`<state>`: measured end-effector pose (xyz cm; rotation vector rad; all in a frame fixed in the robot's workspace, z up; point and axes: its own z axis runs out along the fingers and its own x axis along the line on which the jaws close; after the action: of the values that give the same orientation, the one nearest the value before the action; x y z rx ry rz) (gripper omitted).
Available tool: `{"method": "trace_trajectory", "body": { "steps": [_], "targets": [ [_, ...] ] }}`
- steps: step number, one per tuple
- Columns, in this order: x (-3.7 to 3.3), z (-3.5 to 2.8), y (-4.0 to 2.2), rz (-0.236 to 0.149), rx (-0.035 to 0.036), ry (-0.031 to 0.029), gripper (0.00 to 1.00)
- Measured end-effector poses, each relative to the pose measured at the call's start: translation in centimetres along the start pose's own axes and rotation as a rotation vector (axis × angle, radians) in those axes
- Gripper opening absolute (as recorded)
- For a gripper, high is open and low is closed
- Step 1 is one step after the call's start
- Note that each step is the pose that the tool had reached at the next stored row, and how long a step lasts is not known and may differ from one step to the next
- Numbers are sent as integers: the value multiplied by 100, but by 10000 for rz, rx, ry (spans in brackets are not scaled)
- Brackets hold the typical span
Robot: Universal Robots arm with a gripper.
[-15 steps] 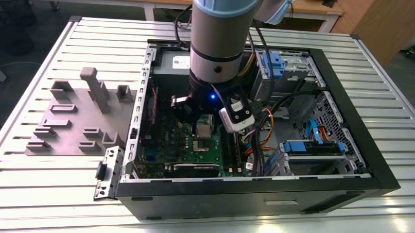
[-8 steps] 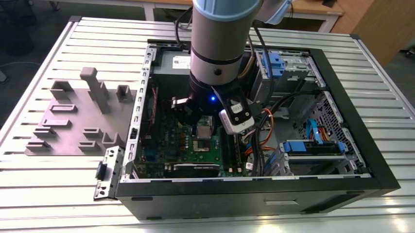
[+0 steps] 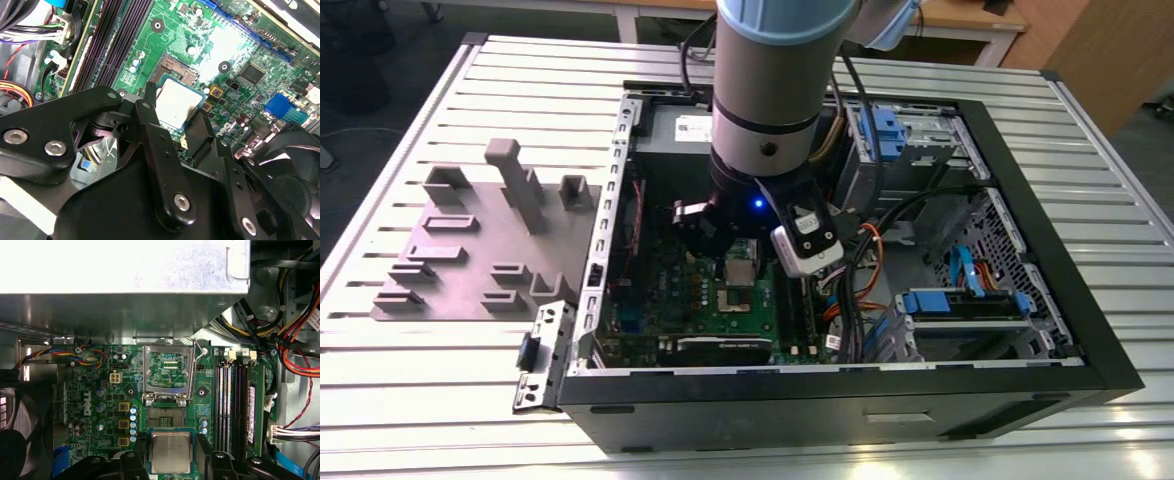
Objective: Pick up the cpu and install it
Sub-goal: 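Place the cpu into insertion slot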
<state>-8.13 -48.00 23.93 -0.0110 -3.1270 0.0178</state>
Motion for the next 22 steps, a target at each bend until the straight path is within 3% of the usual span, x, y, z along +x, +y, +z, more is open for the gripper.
{"method": "trace_trajectory", "body": {
  "steps": [5, 14, 22],
  "targets": [
    [-1, 13, 1, 0, -1, -2, 47],
    [-2, 171, -1, -141, 5, -2, 47],
    [-4, 248, -14, -145, 3, 9, 47]
  ]
}}
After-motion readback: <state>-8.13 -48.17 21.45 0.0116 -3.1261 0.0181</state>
